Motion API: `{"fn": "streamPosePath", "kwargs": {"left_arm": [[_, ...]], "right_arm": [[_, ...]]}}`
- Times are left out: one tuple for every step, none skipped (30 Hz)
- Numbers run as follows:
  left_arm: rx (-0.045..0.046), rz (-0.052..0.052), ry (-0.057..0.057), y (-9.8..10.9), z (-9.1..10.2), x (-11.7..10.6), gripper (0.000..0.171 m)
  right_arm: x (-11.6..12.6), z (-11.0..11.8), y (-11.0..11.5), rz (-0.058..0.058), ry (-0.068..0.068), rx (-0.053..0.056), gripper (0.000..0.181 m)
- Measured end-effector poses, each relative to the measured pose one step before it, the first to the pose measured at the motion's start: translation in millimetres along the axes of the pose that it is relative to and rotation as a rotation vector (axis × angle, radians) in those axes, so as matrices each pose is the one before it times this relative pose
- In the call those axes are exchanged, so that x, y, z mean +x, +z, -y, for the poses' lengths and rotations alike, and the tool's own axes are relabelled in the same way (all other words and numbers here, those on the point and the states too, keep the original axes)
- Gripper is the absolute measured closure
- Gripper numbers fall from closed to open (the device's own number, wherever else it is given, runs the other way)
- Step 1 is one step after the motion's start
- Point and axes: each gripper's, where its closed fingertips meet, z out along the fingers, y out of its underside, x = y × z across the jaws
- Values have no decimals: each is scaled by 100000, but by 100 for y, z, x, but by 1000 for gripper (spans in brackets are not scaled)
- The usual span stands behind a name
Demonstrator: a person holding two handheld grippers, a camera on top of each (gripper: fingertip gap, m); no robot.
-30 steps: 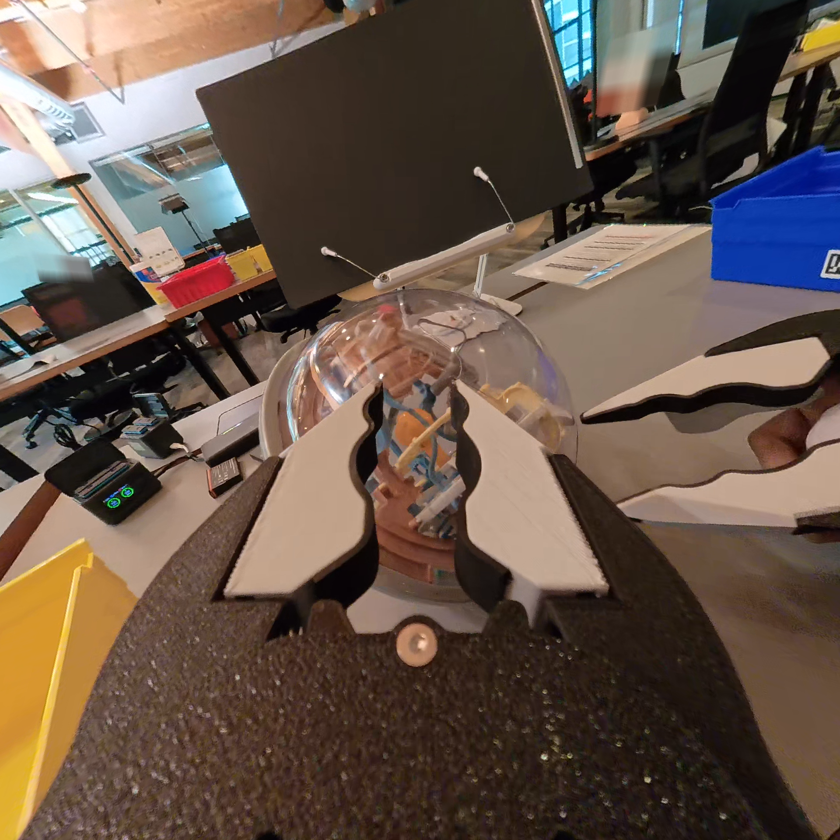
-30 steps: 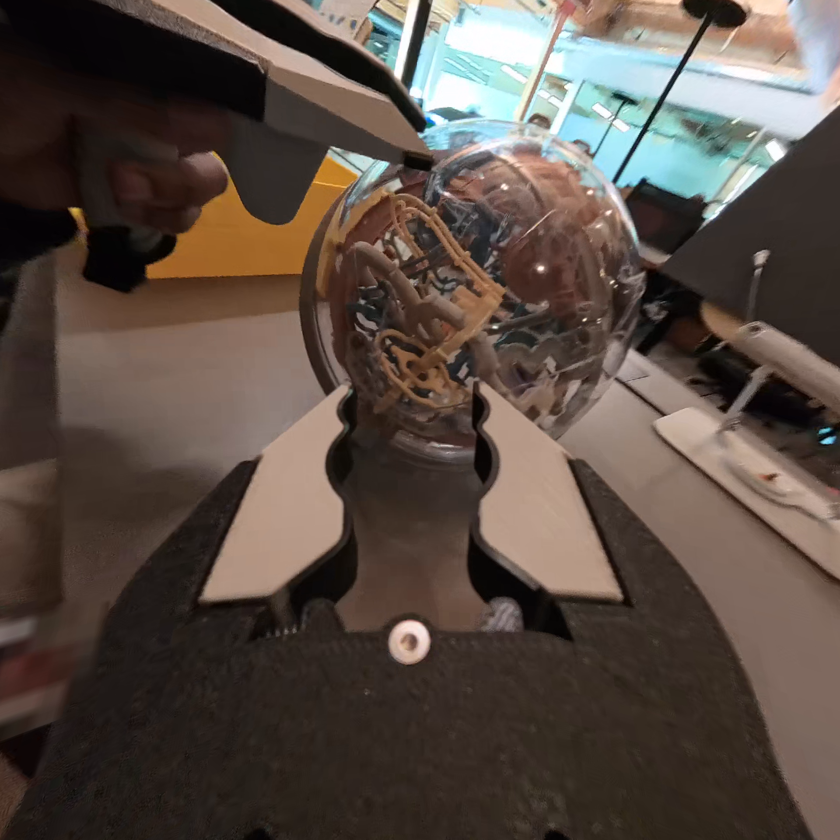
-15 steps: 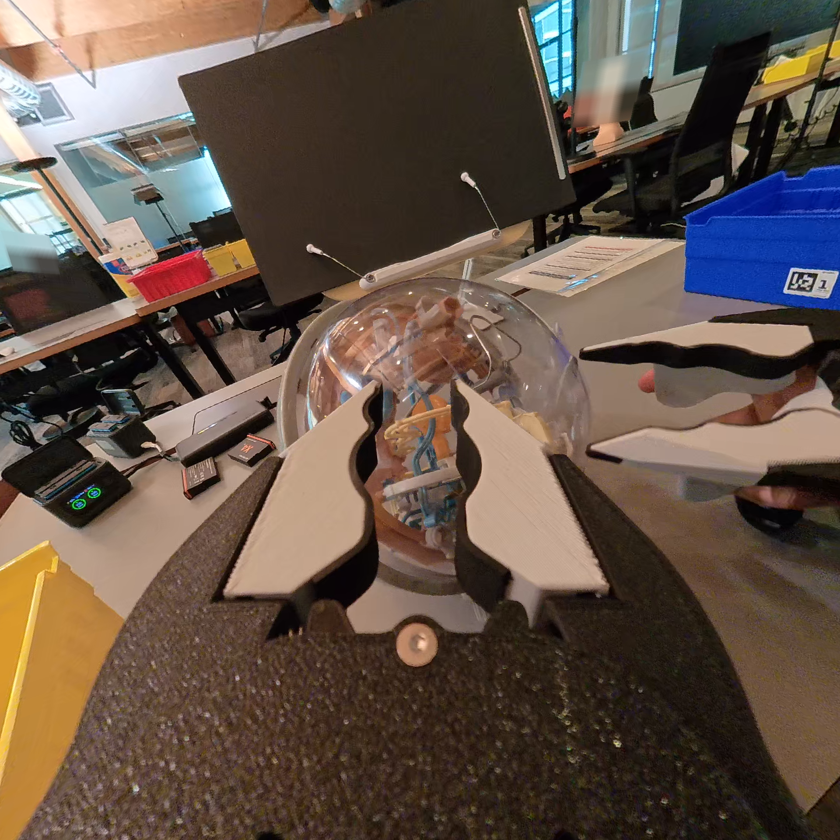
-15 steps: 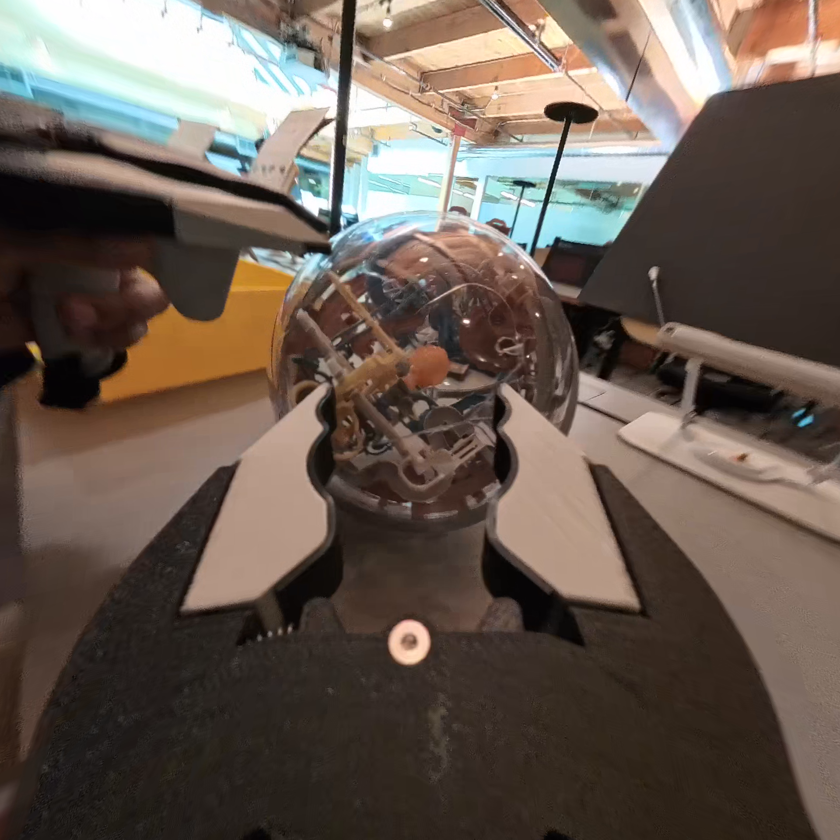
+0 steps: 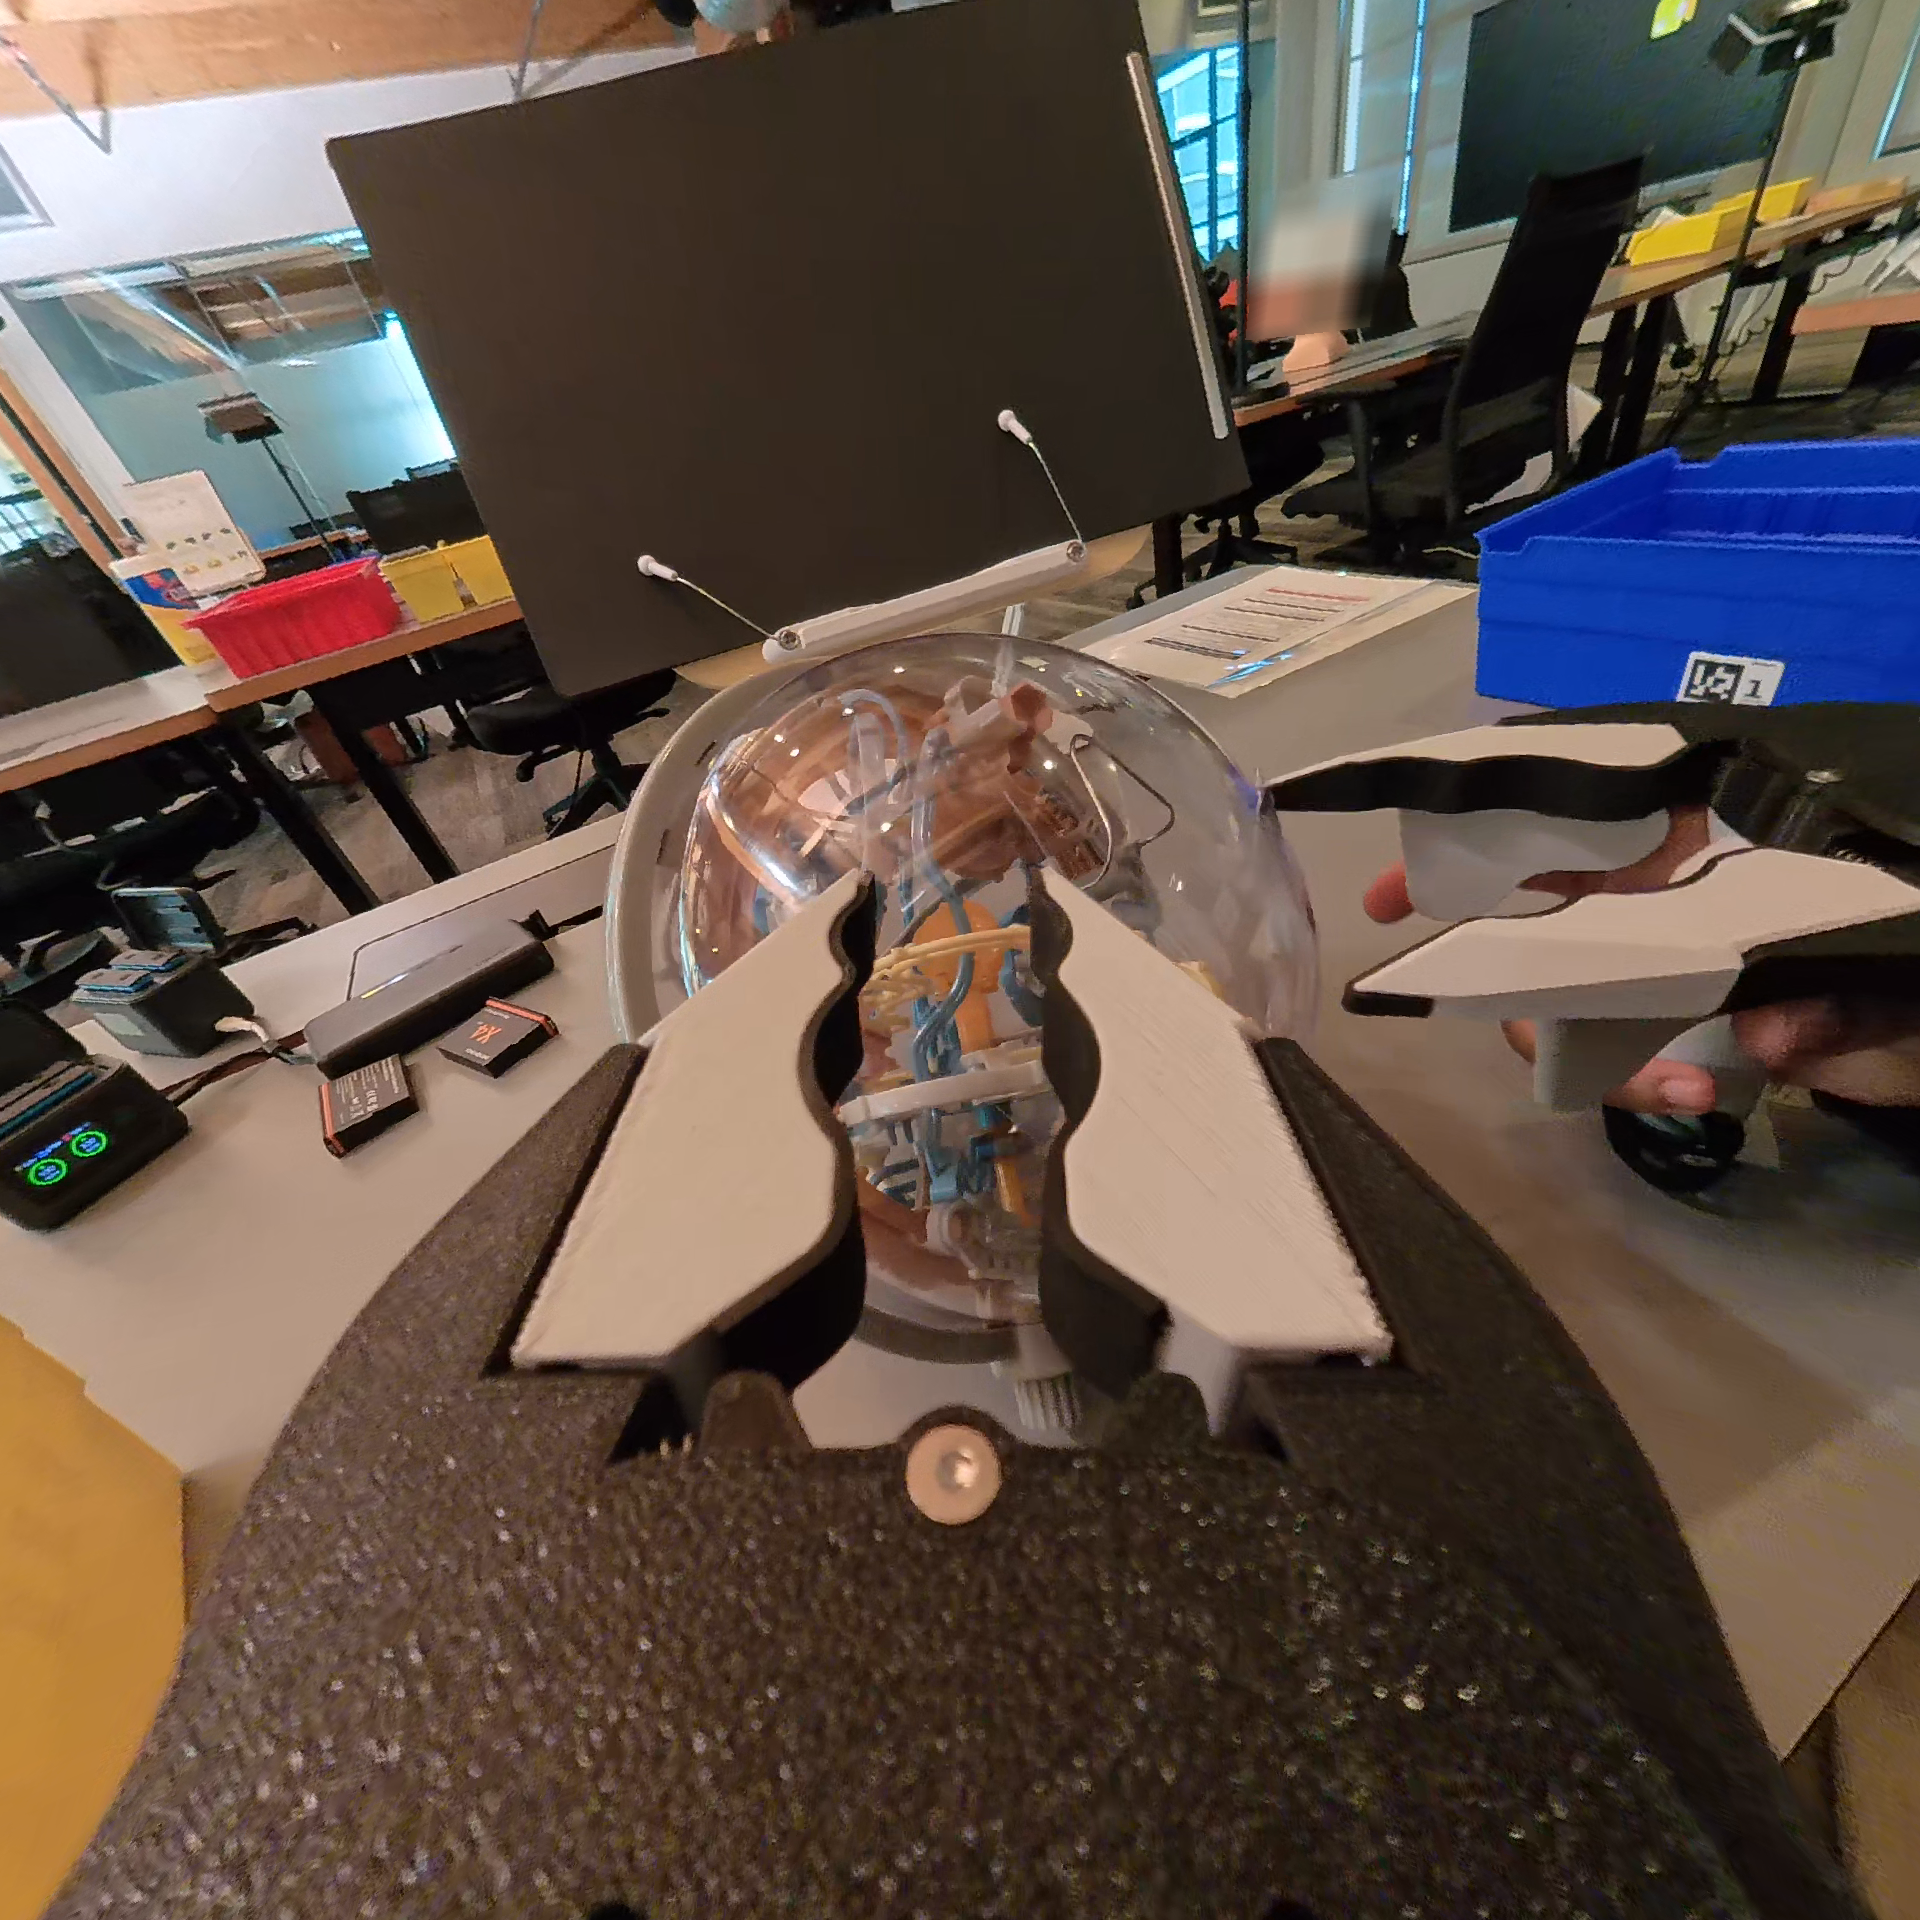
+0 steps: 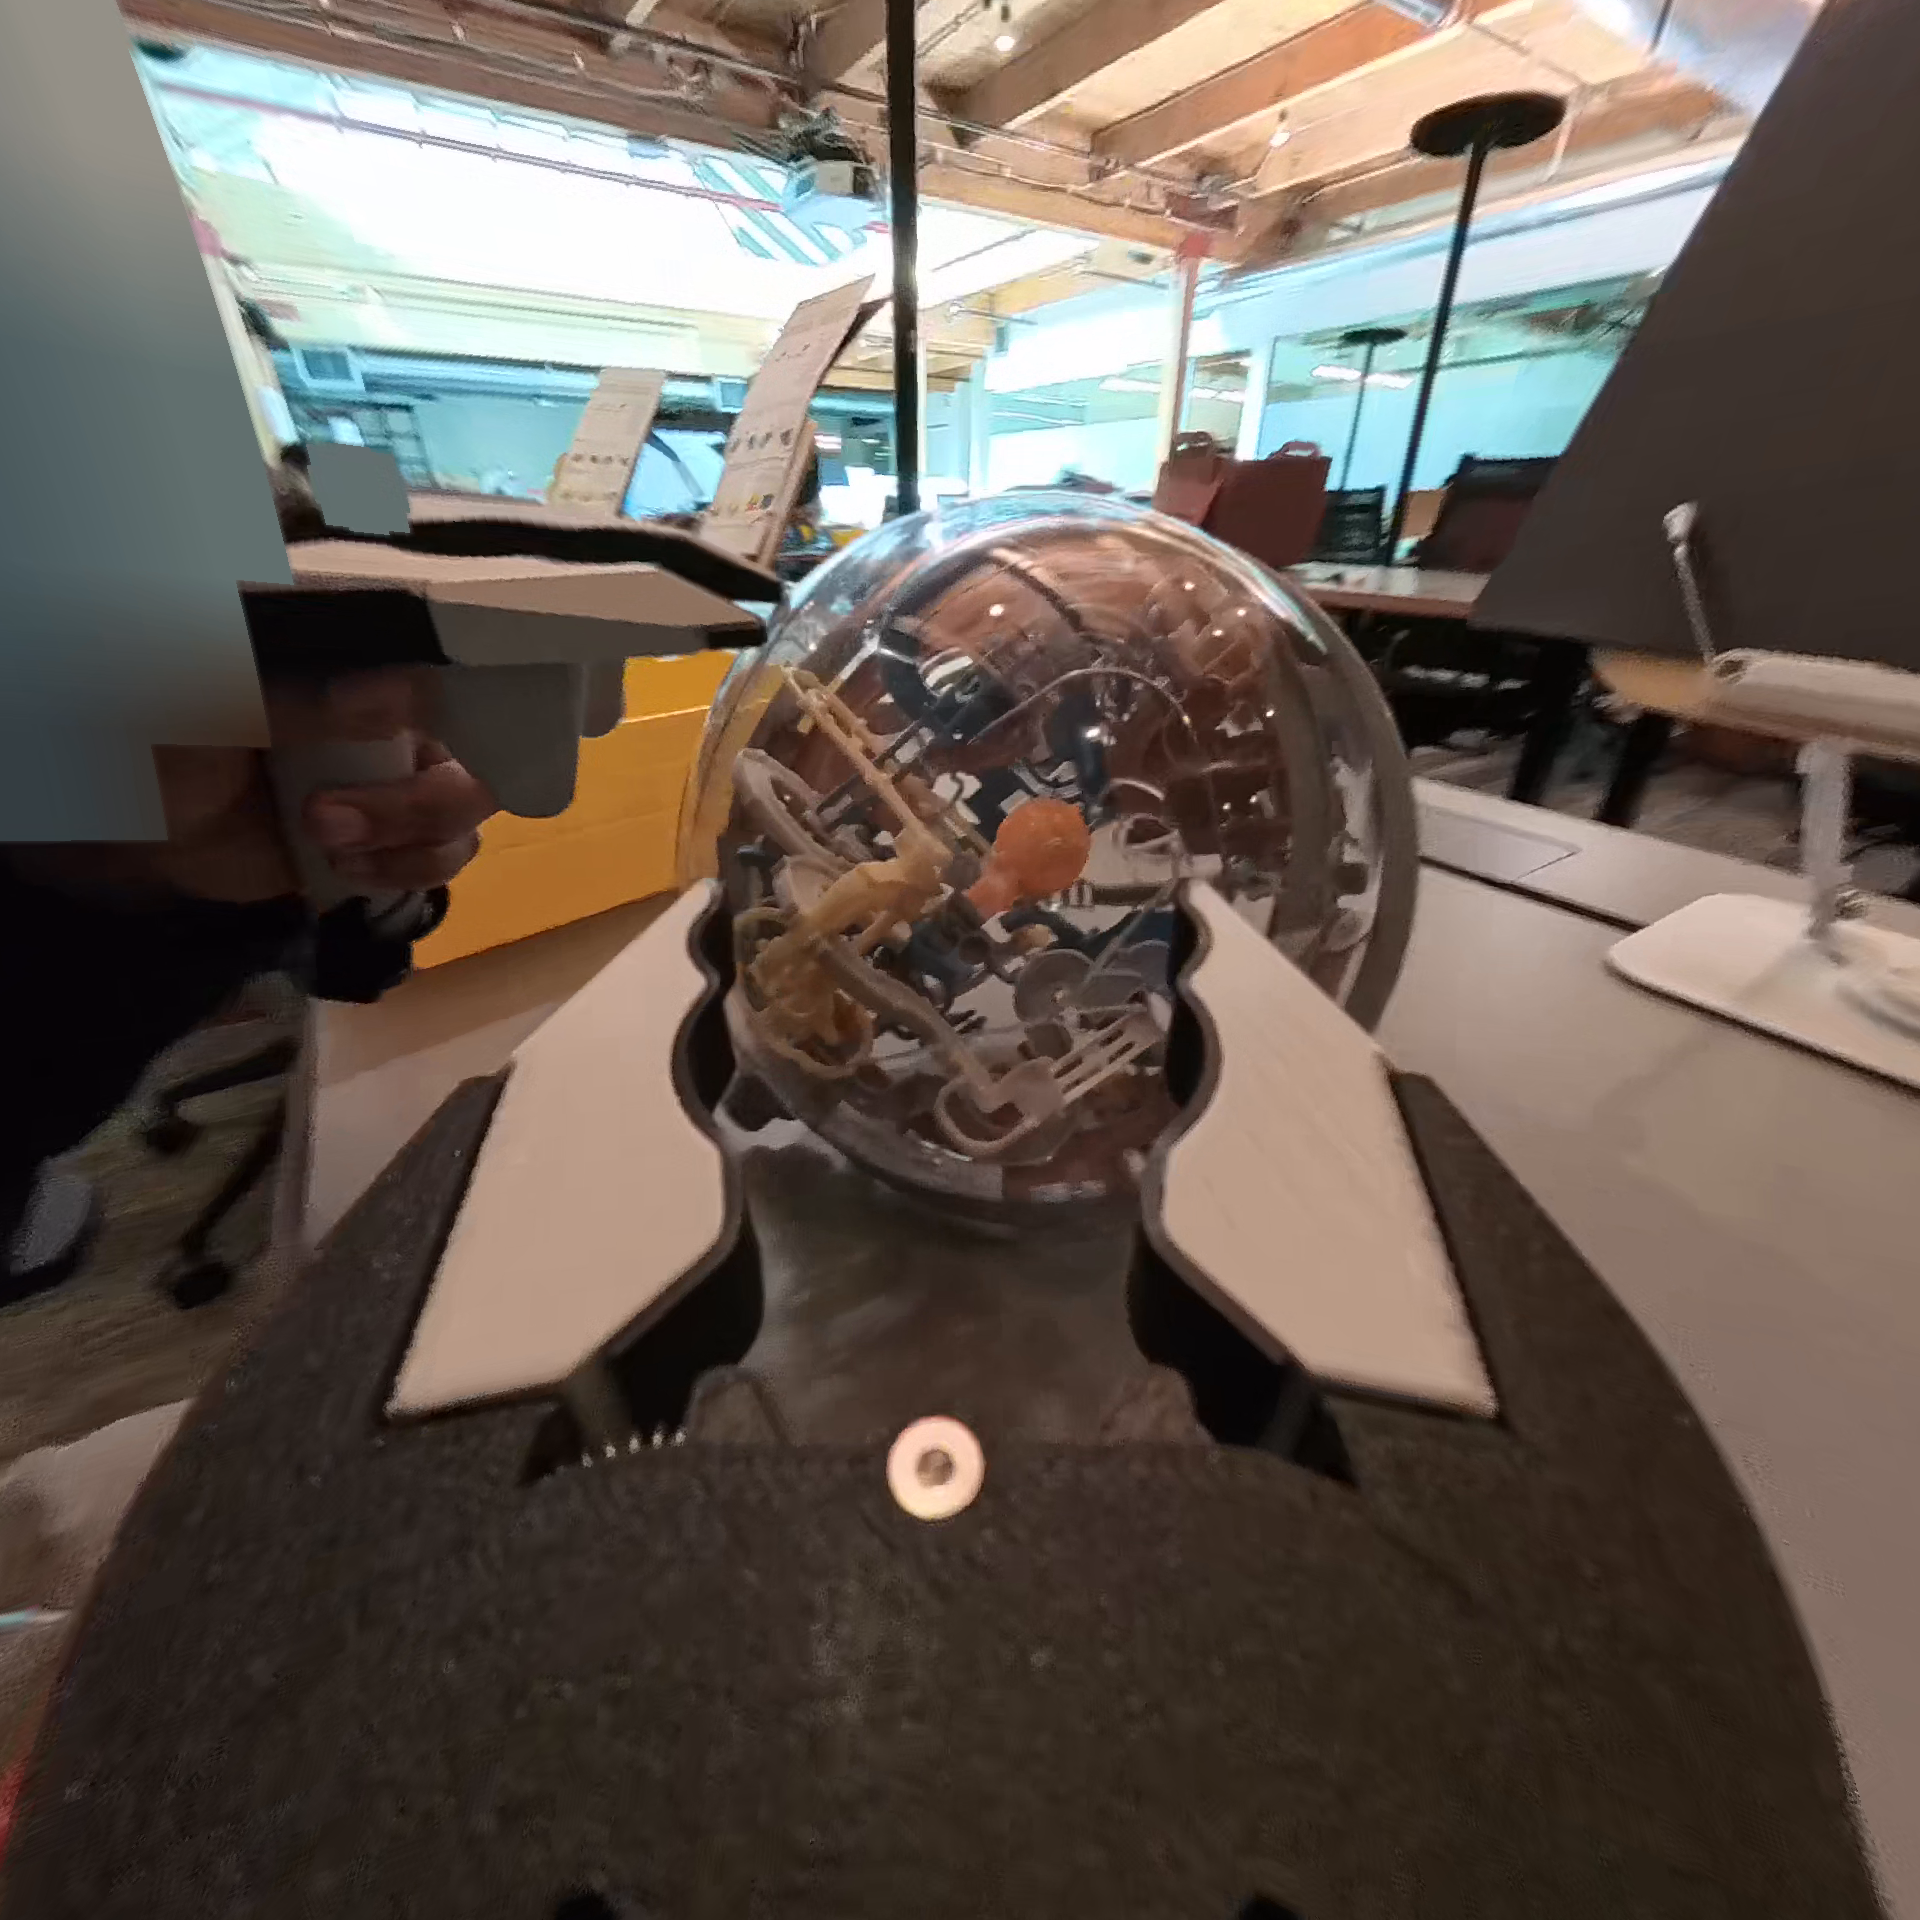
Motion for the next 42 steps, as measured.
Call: {"fn": "streamPosePath", "kwargs": {"left_arm": [[176, 101, -188, 23, -20, -23, 145], [18, 133, 87, 15, -39, -33, 145], [-240, 88, 61, -7, -59, -43, 145], [-485, -251, 157, 3, -82, -9, 146], [-658, -998, 761, 7, -106, 100, 146], [-865, -325, 999, 10, -133, 37, 147], [-714, 418, 1116, 4, -106, -51, 150], [-112, -311, 152, -45, 7, 101, 155], [-528, 102, -1214, -40, -20, 36, 164], [-435, -148, -1482, 17, -52, 47, 171], [-214, -1379, -1175, 40, -74, 223, 171], [-751, -2030, -766, 104, -197, 346, 171], [135, 1177, -322, 88, -81, -176, 171], [109, 619, 733, 43, -66, -107, 171], [-20, -99, -106, 3, -33, -32, 171], [-169, -632, -1124, -9, 4, 35, 171], [-12, -661, -1012, 3, 1, 59, 171], [-60, -404, -31, -1, -22, 38, 171], [73, 187, 377, -1, 5, -20, 171], [-154, 374, 508, 5, -24, -54, 171], [-91, 285, 281, -8, -19, -36, 171], [-259, 633, 256, -10, -34, -101, 171], [-342, 702, 574, 8, -62, -128, 171], [-233, 774, 520, 2, -48, -131, 171], [-223, 522, 114, 24, -63, -111, 171], [54, -522, -297, 12, -20, 54, 171], [361, -1162, -1218, -3, 52, 157, 171], [-239, 518, -595, 21, -39, -89, 171], [-425, 1138, 943, 52, -115, -202, 171], [-342, 1107, 571, 14, -123, -246, 171], [-444, 625, -109, 3, -122, -257, 171], [-564, 353, -338, -19, -147, -286, 171], [-415, 8, -166, -32, -131, -267, 171], [355, -1466, -373, -75, 5, -43, 171], [-2156, -5866, -864, -24, -382, 675, 171], [-394, -1686, -1952, 92, -136, 101, 171], [1693, -1168, -664, -14, 148, 23, 171], [1149, -174, -859, -7, 98, -134, 171], [1051, 990, -932, -31, 95, -371, 166], [2384, -388, -1651, -115, 292, -232, 157], [1668, -1875, -2749, -132, 194, -51, 156], [624, -2593, -2810, -71, 9, 36, 157]], "right_arm": [[-106, 69, -157, 2978, 4082, -366, 99], [-161, 126, -181, 3025, 4819, -169, 100], [-174, 57, -162, 2821, 4682, -522, 100], [-90, -57, -130, 1845, 3954, -1058, 101], [14, -197, -64, 765, 2379, -1686, 101], [4, -44, -40, 67, -291, -598, 102], [-76, -108, 38, -218, -1412, -917, 103], [-59, -89, 56, -887, -2192, -802, 105], [-72, -122, 45, -761, -2476, -1082, 106], [-150, -100, 22, 79, -1890, -1054, 108], [-197, -20, -32, 750, -572, -692, 112], [-147, 7, -63, 813, 681, -612, 116], [-15, 18, -99, 527, 947, -323, 120], [119, 14, -98, 41, 1321, -71, 126], [159, 46, -44, -25, 2313, 322, 130], [89, 90, 2, 617, 3641, 1004, 130], [60, 153, 11, 1357, 5373, 1739, 130], [-50, 158, -15, 2824, 7200, 1748, 130], [-105, 178, -54, 3769, 8570, 1764, 131], [-89, 141, -51, 3886, 8992, 1455, 132], [-131, 124, -69, 4020, 7914, 1553, 133], [-103, 38, -32, 3471, 6229, 992, 136], [3, -69, 17, 2207, 4626, 349, 141], [22, -182, 94, 1516, 3078, -93, 147], [2, -333, 189, 1149, 2312, -788, 152], [-65, -538, 329, 1103, 1558, -1867, 155], [32, -455, 345, 121, 957, -1209, 162], [29, -306, 301, 110, -162, -303, 171], [-180, -259, 329, 1506, 549, 2, 173], [-243, -212, 332, 1852, 2042, -25, 175], [-207, -150, 316, 1562, 1221, -111, 176], [-170, -35, 260, 1485, 803, 388, 179], [-164, 22, 196, 1658, 1885, 360, 180], [-172, 135, 164, 2048, 3170, 670, 181], [-326, 440, 38, 3098, 4834, 2746, 181], [-366, 531, -75, 3414, 5053, 3055, 181], [-258, 564, -174, 2223, 3834, 3067, 181], [-214, 596, -240, 1701, 2695, 2807, 181], [-261, 519, -238, 2100, 3110, 2114, 181], [-273, 446, -196, 2474, 3555, 1676, 181], [-258, 482, -200, 2544, 3689, 2120, 181], [-201, 485, -204, 2515, 4139, 2302, 181]]}}
